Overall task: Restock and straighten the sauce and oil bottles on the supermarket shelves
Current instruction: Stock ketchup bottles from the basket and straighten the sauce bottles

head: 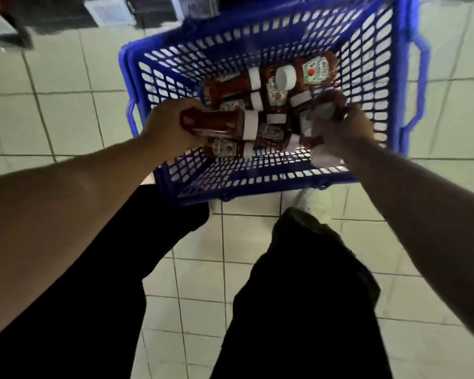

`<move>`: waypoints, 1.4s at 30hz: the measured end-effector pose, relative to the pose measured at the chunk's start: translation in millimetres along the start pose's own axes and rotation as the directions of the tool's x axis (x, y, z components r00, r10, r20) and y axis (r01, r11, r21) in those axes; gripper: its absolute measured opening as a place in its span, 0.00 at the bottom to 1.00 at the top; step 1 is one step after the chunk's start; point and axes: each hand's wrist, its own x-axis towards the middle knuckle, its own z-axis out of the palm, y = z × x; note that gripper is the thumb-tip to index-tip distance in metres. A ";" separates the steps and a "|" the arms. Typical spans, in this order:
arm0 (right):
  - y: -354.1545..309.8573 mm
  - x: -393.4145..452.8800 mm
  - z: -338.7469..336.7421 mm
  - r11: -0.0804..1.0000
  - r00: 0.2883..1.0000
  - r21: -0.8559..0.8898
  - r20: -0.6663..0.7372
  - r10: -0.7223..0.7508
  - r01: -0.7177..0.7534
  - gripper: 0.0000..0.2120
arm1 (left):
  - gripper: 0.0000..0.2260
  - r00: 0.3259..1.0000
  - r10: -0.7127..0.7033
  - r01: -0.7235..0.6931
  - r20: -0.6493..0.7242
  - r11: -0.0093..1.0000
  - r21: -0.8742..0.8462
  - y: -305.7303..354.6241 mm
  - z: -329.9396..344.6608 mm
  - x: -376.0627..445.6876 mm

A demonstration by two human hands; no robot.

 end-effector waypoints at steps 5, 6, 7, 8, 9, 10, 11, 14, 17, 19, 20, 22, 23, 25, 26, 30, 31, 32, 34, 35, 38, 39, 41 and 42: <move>-53.3 -148.3 -98.2 0.756 0.912 0.614 0.406 -0.056 -0.227 0.20 | 0.26 0.964 0.255 -0.266 -0.074 0.921 -0.286 104.2 -102.7 -107.5; -71.6 -179.5 -124.4 0.707 0.885 0.660 0.454 -0.105 -0.255 0.19 | 0.27 0.946 0.315 -0.321 -0.072 0.887 -0.331 133.0 -125.8 -131.8; -89.5 -210.9 -151.0 0.685 0.849 0.678 0.501 -0.166 -0.266 0.18 | 0.28 0.929 0.365 -0.360 -0.059 0.854 -0.375 165.3 -151.8 -157.4; -106.7 -239.5 -176.7 0.667 0.809 0.689 0.546 -0.218 -0.285 0.18 | 0.27 0.915 0.400 -0.384 -0.045 0.835 -0.395 194.6 -177.4 -182.0; -123.7 -267.9 -201.7 0.654 0.762 0.694 0.588 -0.272 -0.302 0.18 | 0.24 0.908 0.419 -0.393 -0.024 0.829 -0.398 223.9 -203.6 -206.6; -141.1 -295.6 -225.9 0.654 0.720 0.691 0.618 -0.316 -0.306 0.18 | 0.23 0.902 0.432 -0.392 0.005 0.823 -0.410 249.9 -229.1 -229.7; -157.2 -320.5 -247.1 0.662 0.688 0.687 0.636 -0.350 -0.299 0.20 | 0.23 0.892 0.451 -0.397 0.022 0.808 -0.435 274.0 -252.6 -250.0; -196.9 -389.1 -302.2 0.668 0.633 0.679 0.668 -0.391 -0.304 0.23 | 0.16 0.870 0.493 -0.427 -0.013 0.740 -0.519 341.1 -305.5 -299.3; -226.3 -449.9 -344.8 0.602 0.567 0.728 0.662 -0.491 -0.329 0.14 | 0.11 0.857 0.495 -0.489 -0.143 0.694 -0.528 397.0 -346.7 -337.1; -245.8 -482.7 -367.7 0.558 0.547 0.766 0.630 -0.551 -0.319 0.16 | 0.15 0.849 0.468 -0.522 -0.244 0.674 -0.523 422.4 -377.7 -357.5; -256.9 -496.2 -378.4 0.545 0.549 0.783 0.608 -0.574 -0.298 0.20 | 0.19 0.832 0.467 -0.552 -0.298 0.656 -0.515 433.3 -394.7 -366.3; -283.3 -522.7 -395.5 0.512 0.570 0.825 0.546 -0.614 -0.239 0.23 | 0.22 0.798 0.446 -0.602 -0.405 0.615 -0.509 451.7 -424.2 -381.0; -298.4 -535.4 -402.4 0.490 0.577 0.848 0.509 -0.639 -0.205 0.24 | 0.21 0.785 0.410 -0.615 -0.465 0.601 -0.510 460.9 -436.8 -387.1; -329.6 -562.8 -415.7 0.438 0.586 0.887 0.434 -0.684 -0.146 0.25 | 0.19 0.758 0.312 -0.636 -0.572 0.545 -0.546 479.4 -463.0 -396.7; -344.4 -576.8 -421.2 0.412 0.583 0.904 0.397 -0.709 -0.115 0.25 | 0.19 0.749 0.277 -0.647 -0.602 0.499 -0.577 489.0 -476.1 -401.3; -401.9 -632.2 -436.1 0.309 0.518 0.948 0.229 -0.824 0.072 0.21 | 0.11 0.689 0.259 -0.723 -0.677 0.299 -0.622 524.9 -533.2 -422.1; -414.9 -643.5 -437.2 0.290 0.513 0.948 0.184 -0.838 0.133 0.24 | 0.10 0.658 0.277 -0.753 -0.700 0.278 -0.597 531.5 -547.1 -426.8; -426.7 -654.0 -438.5 0.278 0.502 0.940 0.146 -0.852 0.198 0.27 | 0.09 0.624 0.297 -0.781 -0.723 0.269 -0.564 536.9 -561.1 -430.6; -448.3 -672.3 -440.7 0.251 0.471 0.911 0.074 -0.879 0.326 0.31 | 0.11 0.562 0.350 -0.826 -0.749 0.267 -0.496 543.1 -589.7 -435.0; -457.9 -678.8 -441.4 0.238 0.464 0.893 0.038 -0.885 0.381 0.31 | 0.13 0.535 0.383 -0.845 -0.753 0.271 -0.462 545.1 -603.8 -435.7; -483.9 -689.0 -442.9 0.192 0.480 0.837 -0.095 -0.872 0.513 0.30 | 0.16 0.428 0.452 -0.896 -0.782 0.321 -0.305 547.4 -639.9 -429.9; -491.3 -687.4 -444.5 0.183 0.481 0.813 -0.132 -0.867 0.552 0.30 | 0.17 0.395 0.464 -0.906 -0.793 0.339 -0.253 546.8 -650.0 -425.8; -504.2 -683.6 -449.8 0.183 0.477 0.748 -0.197 -0.857 0.638 0.29 | 0.16 0.352 0.483 -0.916 -0.802 0.353 -0.189 542.0 -669.1 -414.9; -509.2 -680.6 -453.8 0.185 0.474 0.710 -0.232 -0.849 0.679 0.28 | 0.15 0.337 0.493 -0.919 -0.802 0.356 -0.167 538.2 -677.3 -408.4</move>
